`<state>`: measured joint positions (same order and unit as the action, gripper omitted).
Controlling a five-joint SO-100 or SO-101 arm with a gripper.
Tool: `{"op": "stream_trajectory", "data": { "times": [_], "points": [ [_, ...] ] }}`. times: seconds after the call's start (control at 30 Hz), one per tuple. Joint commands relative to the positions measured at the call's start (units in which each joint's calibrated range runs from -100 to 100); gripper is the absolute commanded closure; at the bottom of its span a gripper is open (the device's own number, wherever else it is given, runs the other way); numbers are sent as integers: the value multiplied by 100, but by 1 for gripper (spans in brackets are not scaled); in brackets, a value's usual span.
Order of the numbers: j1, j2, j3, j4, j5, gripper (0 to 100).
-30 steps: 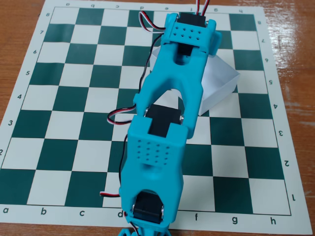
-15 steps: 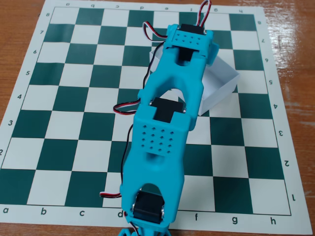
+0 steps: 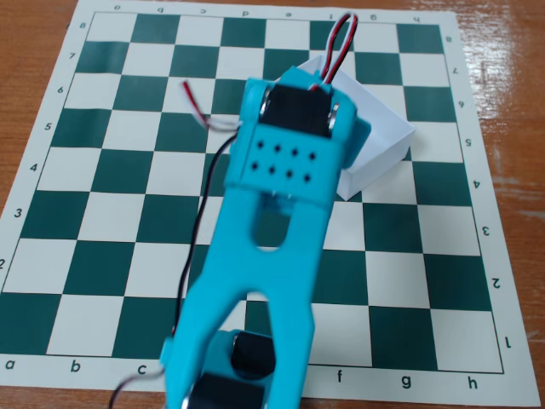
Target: Grab the toy horse and put it in the box.
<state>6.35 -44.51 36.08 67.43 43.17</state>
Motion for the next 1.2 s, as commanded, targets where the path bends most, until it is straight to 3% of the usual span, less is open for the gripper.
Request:
{"op": "stream_trajectory", "data": {
  "times": [0.0,0.27,0.67,0.87,1.17],
  "points": [
    [-163,-2496,1740,135,8,73],
    [-428,-5505,4434,350,-100,71],
    [-556,-5505,6392,-738,-26,71],
    [-913,-5505,6392,-430,-349,71],
    [-913,-5505,6392,458,-319,71]
  ]
}}
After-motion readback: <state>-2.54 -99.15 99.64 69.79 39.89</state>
